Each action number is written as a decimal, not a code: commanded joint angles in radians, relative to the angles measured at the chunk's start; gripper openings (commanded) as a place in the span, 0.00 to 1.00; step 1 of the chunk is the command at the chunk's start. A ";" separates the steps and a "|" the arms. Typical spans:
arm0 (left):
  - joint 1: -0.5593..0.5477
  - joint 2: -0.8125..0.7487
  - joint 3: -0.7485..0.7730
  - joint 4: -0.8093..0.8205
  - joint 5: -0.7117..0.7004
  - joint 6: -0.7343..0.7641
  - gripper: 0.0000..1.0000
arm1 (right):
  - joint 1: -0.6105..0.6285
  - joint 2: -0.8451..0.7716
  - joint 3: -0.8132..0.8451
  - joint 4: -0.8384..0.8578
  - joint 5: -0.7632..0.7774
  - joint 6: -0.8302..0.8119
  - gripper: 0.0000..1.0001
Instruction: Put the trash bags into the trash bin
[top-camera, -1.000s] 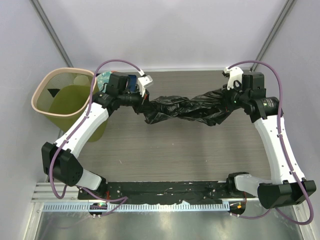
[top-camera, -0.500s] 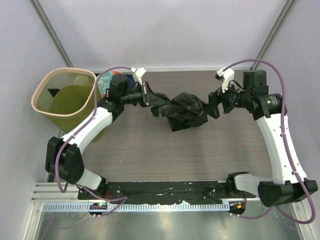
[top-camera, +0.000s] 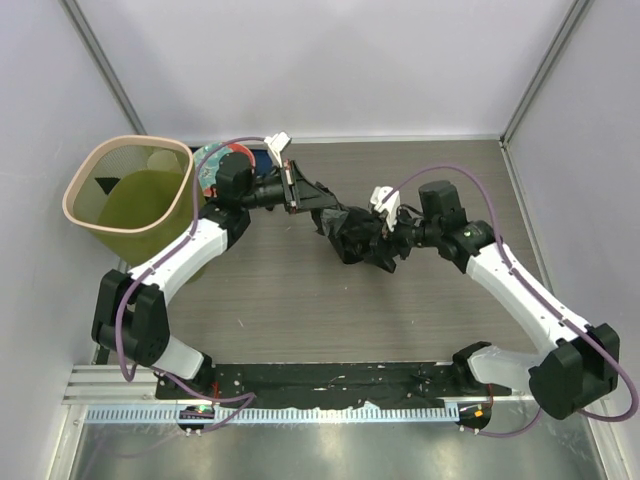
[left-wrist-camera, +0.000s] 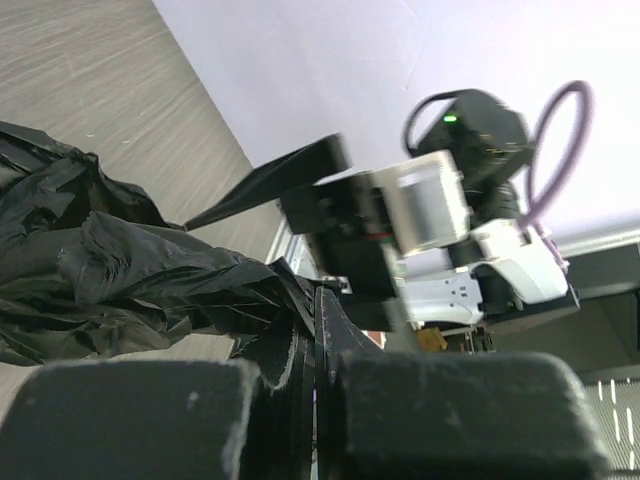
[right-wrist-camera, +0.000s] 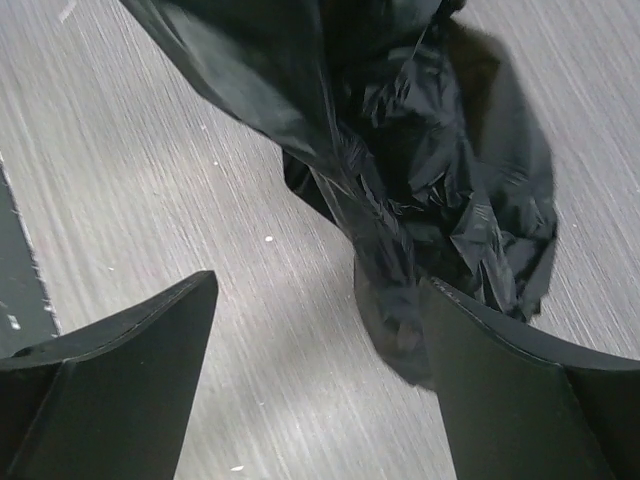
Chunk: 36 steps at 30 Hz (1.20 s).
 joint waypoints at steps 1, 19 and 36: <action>0.008 -0.025 -0.003 0.133 0.090 -0.062 0.00 | -0.001 -0.010 -0.127 0.306 -0.043 -0.083 0.80; 0.137 -0.076 0.207 -0.606 -0.077 0.645 0.00 | -0.219 -0.165 -0.158 0.074 0.141 -0.403 0.01; -0.019 -0.010 0.302 -1.123 0.052 1.405 0.00 | -0.176 -0.036 0.212 -0.567 -0.069 -0.261 0.92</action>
